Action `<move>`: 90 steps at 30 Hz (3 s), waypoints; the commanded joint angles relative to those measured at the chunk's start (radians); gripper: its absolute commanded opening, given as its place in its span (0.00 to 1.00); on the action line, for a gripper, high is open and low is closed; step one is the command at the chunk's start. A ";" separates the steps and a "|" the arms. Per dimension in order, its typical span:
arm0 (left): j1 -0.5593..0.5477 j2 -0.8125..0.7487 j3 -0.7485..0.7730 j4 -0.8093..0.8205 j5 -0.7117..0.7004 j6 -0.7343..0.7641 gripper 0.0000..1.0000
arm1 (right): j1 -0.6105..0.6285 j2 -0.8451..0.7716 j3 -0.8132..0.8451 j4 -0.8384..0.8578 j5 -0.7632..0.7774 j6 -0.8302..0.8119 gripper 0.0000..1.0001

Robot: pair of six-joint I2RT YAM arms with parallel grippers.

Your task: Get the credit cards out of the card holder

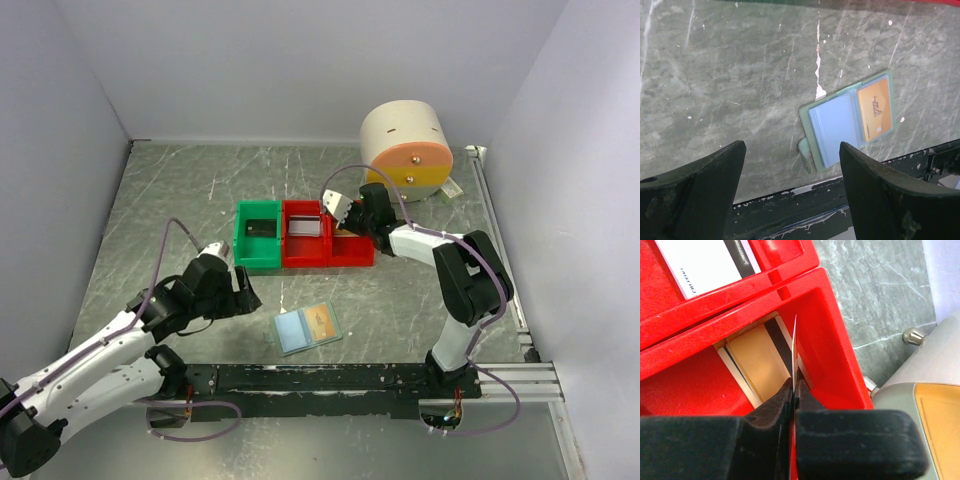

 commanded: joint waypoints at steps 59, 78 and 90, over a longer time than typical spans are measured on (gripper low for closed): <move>-0.013 -0.141 -0.194 0.200 0.043 -0.043 0.91 | 0.012 -0.448 -0.220 0.099 -0.155 0.483 0.53; -0.134 -0.015 -0.021 0.191 -0.072 -0.021 0.88 | 0.009 -0.632 -0.251 -0.335 -0.189 1.374 0.62; -0.137 0.087 -0.018 0.260 0.017 -0.076 0.86 | 0.009 -0.189 0.059 -0.481 0.136 1.291 0.23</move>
